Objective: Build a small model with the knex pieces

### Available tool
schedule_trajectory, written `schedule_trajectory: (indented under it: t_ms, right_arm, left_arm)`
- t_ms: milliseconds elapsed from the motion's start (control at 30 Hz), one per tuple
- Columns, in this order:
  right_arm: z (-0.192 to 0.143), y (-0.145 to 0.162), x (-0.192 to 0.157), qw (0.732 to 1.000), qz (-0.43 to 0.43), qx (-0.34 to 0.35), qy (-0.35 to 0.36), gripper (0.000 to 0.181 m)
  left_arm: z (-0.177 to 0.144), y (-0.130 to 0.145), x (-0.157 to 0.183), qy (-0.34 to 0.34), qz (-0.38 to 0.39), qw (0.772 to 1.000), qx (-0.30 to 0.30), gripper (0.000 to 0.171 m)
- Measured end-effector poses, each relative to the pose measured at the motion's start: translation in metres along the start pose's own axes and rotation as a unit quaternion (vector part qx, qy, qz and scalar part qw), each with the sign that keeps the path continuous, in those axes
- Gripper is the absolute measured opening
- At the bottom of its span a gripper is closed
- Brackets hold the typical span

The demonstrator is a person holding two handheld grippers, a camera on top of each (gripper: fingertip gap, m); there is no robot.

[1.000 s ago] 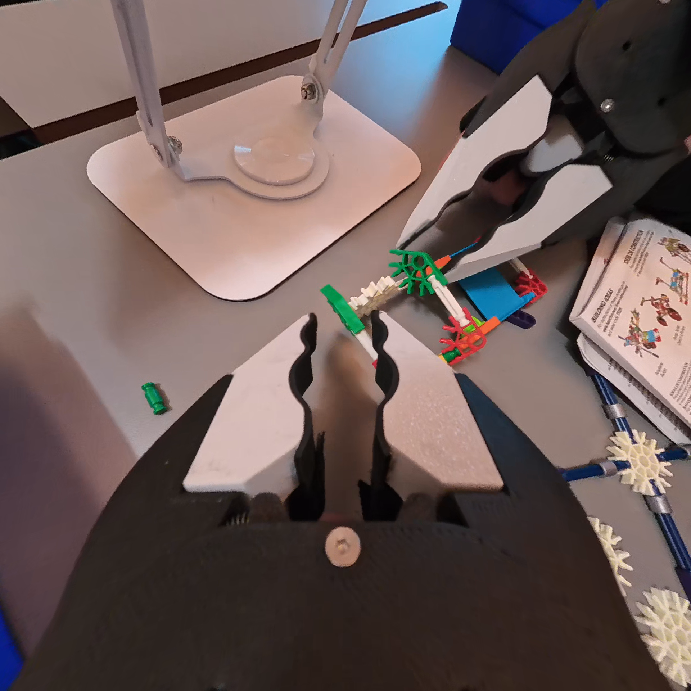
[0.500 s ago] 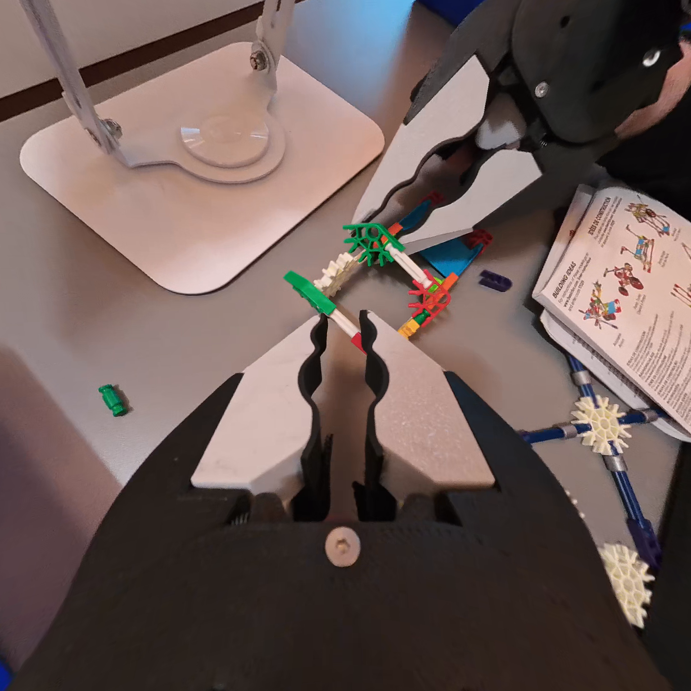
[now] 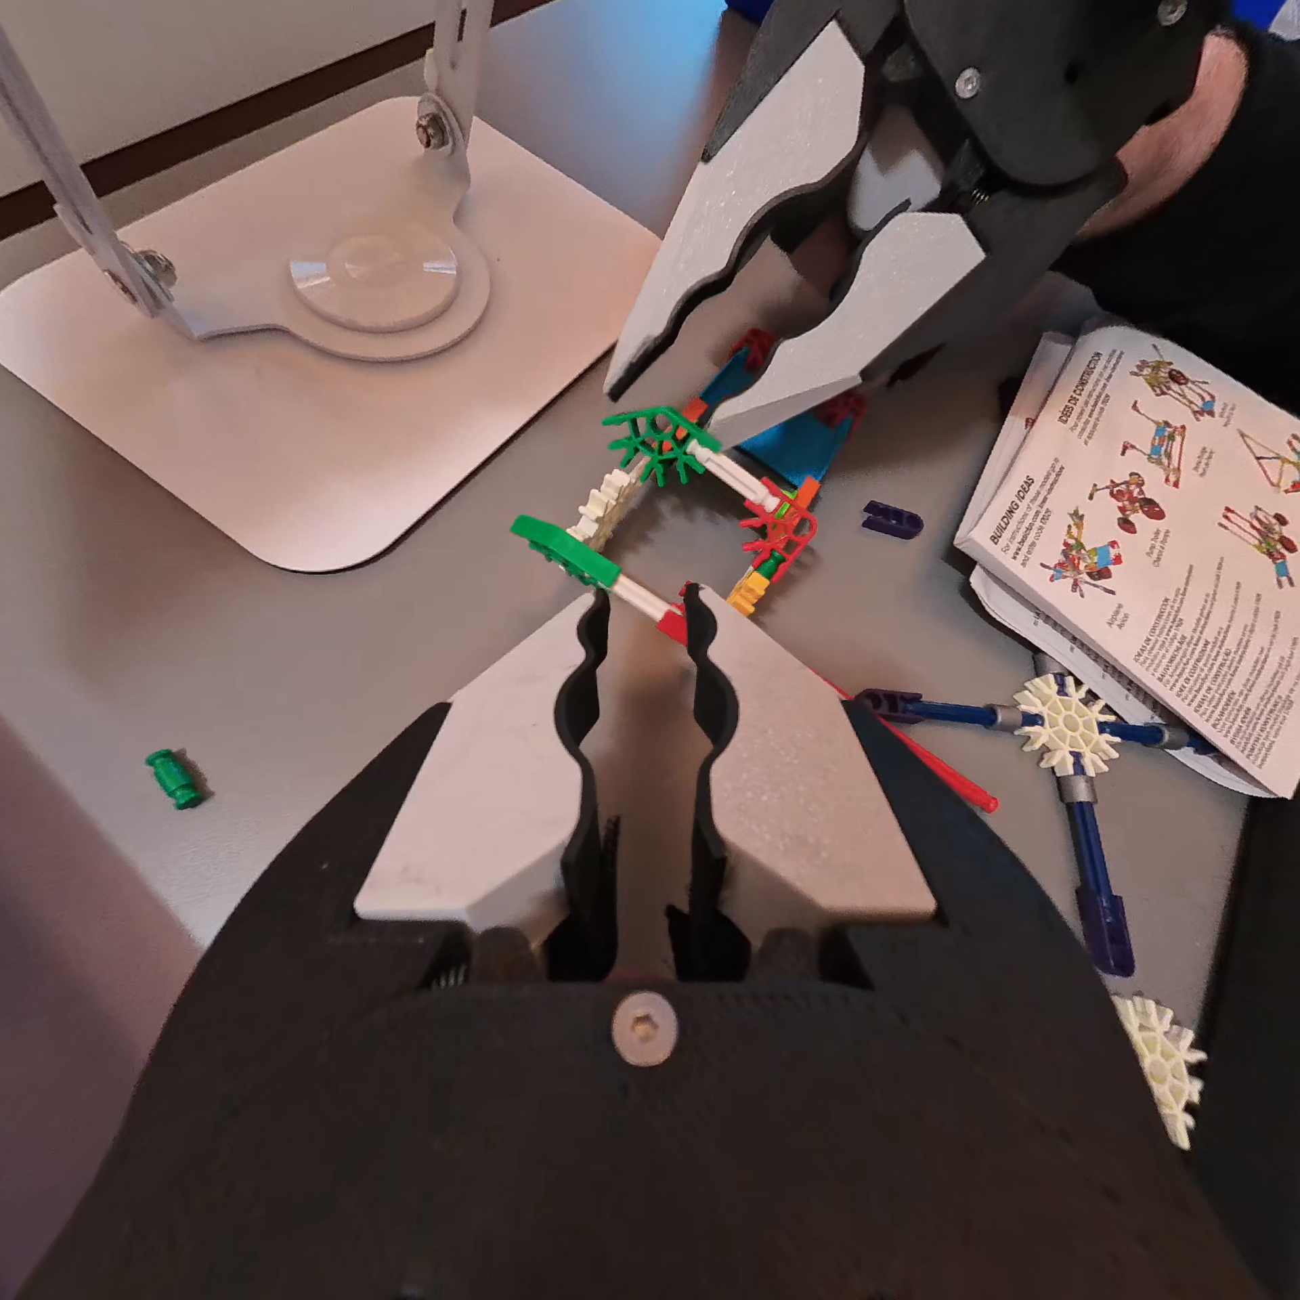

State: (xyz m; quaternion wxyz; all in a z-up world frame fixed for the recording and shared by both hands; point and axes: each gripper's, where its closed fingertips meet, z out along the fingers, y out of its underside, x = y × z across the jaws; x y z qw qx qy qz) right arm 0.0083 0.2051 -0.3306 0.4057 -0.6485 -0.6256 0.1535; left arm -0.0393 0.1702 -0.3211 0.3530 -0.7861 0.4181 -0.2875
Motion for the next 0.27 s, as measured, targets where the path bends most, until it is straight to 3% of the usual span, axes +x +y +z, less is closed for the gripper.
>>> schedule_trajectory:
  t_ms: [267]
  right_arm:
    - [-0.014, 0.002, 0.015, 1.000, 0.012, -0.007, 0.014, 0.023]
  left_arm:
    - [-0.009, -0.003, -0.009, -0.015, 0.001, 1.000, 0.011, 0.025]
